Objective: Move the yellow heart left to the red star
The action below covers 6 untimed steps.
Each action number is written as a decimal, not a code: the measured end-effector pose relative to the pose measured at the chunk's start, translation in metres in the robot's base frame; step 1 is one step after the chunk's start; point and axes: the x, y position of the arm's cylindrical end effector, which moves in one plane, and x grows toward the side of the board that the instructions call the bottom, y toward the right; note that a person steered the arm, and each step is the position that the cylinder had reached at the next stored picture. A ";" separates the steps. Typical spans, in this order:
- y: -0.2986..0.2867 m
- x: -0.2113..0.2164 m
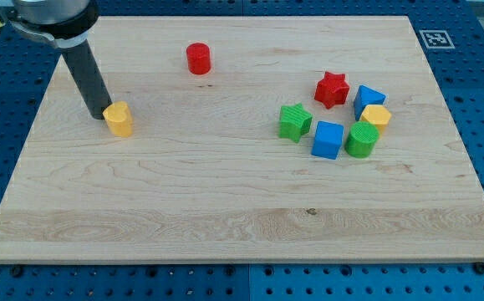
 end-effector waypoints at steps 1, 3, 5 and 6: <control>0.000 -0.001; -0.026 0.025; 0.047 0.029; 0.056 -0.004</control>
